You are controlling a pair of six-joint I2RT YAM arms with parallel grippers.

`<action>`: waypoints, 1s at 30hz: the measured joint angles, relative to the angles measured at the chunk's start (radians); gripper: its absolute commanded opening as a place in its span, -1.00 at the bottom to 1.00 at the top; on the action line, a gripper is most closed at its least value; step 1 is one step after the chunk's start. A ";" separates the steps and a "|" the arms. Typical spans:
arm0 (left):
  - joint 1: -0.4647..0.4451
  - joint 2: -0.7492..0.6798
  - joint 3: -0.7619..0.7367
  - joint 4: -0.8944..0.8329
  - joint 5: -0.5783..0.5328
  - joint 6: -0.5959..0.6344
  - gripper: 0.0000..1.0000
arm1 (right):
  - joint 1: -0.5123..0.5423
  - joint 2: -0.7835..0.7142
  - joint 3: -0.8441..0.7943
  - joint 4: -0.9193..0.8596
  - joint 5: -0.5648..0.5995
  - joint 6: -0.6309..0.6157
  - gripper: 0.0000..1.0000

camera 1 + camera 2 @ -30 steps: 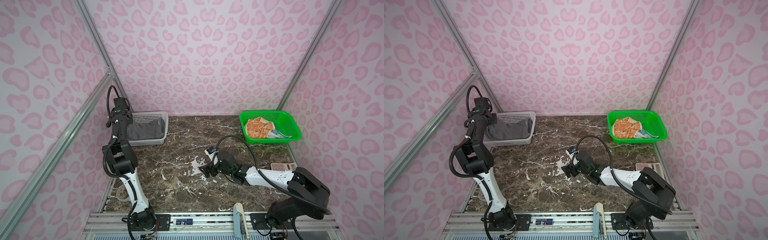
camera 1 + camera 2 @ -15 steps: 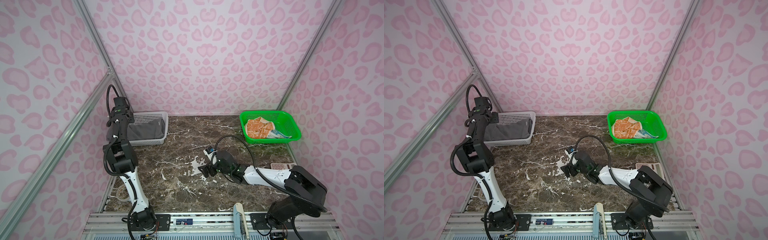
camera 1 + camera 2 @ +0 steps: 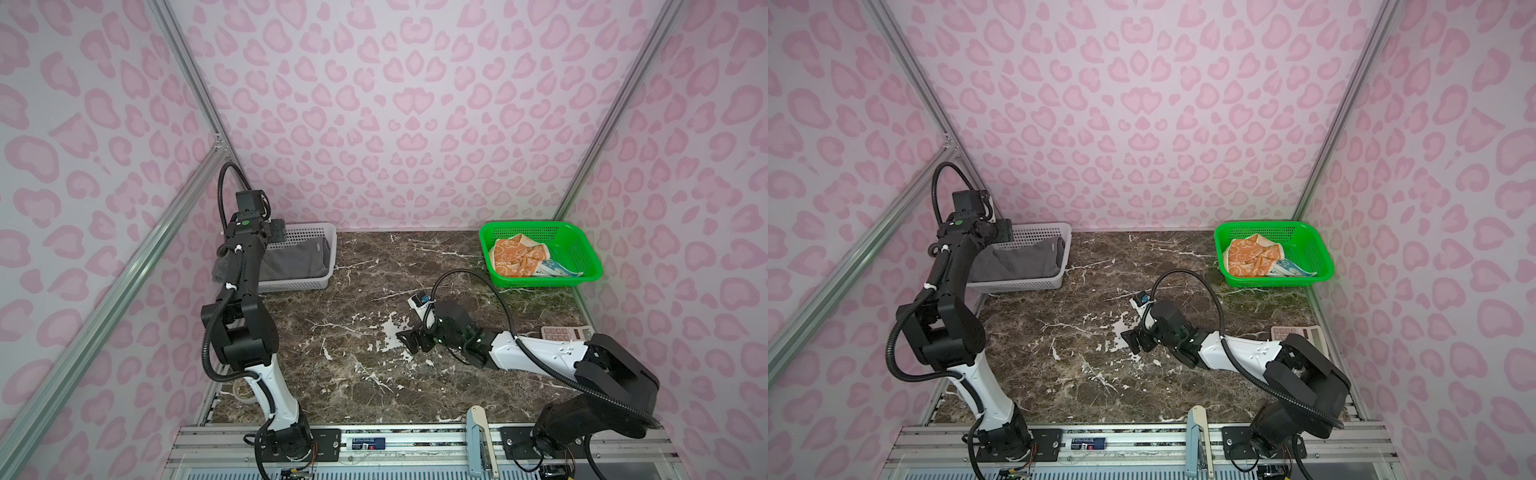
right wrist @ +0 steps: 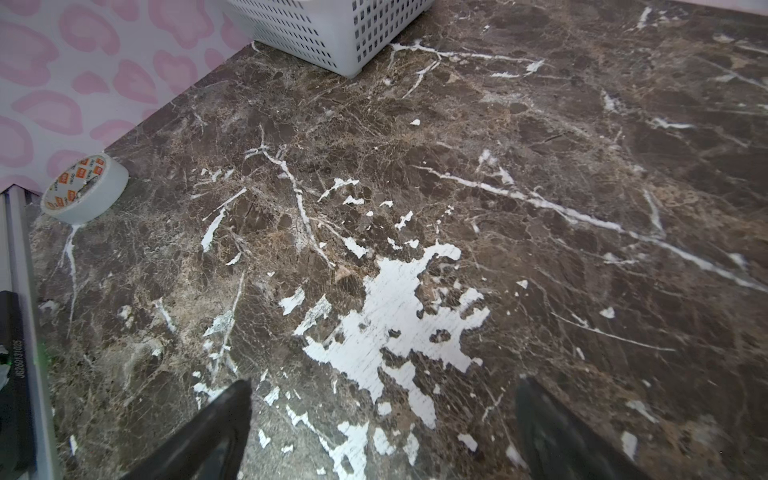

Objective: Fold and stack the towels
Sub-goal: 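Open the left gripper and draw it back from the white basket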

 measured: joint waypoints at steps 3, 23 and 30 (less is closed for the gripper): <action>-0.027 -0.062 -0.034 0.002 0.034 -0.009 0.52 | -0.032 -0.040 0.014 -0.027 0.002 0.000 0.97; -0.259 -0.558 -0.546 0.157 0.228 -0.160 0.50 | -0.378 -0.158 0.292 -0.497 0.113 -0.098 0.95; -0.418 -0.600 -0.659 0.171 0.171 -0.209 0.50 | -0.563 -0.094 0.391 -0.549 0.114 -0.101 0.95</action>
